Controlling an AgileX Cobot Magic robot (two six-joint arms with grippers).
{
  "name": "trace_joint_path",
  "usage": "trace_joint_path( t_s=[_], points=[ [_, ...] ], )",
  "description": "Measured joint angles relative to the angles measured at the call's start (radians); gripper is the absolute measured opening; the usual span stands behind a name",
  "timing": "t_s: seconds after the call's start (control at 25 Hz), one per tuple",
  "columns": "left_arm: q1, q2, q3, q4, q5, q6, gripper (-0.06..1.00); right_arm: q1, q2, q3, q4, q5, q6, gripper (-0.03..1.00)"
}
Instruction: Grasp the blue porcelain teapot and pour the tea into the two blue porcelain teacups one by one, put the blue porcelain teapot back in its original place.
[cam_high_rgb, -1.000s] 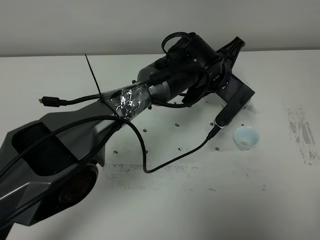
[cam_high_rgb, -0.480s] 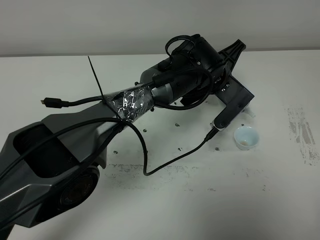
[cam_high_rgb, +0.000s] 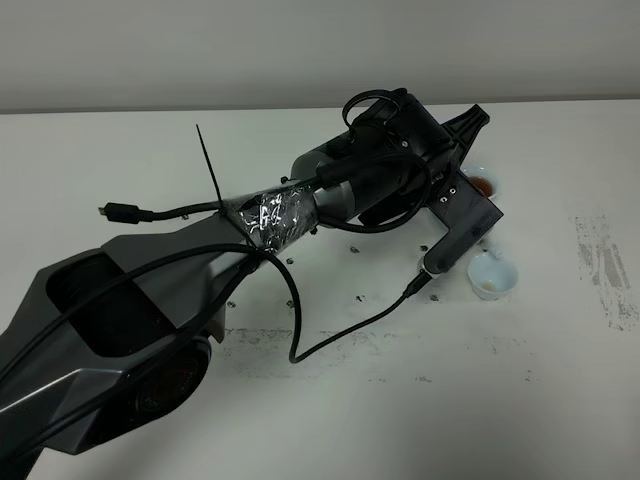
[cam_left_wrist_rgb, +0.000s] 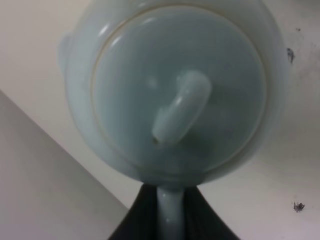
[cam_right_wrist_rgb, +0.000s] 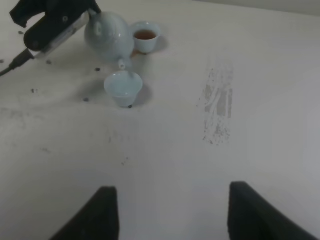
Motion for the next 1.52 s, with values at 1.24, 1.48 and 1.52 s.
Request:
trace_joint_path(
  t_s=[1.24,1.48,1.52],
  points=[
    [-0.04,0.012,0.0,0.22,-0.085,0.017,0.06,0.0,0.0,0.0,0.0,0.0,0.0,0.46],
    [-0.049,0.012,0.0,0.22,-0.087,0.026,0.06,0.0,0.0,0.0,0.0,0.0,0.0,0.46],
    [-0.051,0.012,0.0,0.22,-0.087,0.032,0.06,0.0,0.0,0.0,0.0,0.0,0.0,0.46]
  ],
)
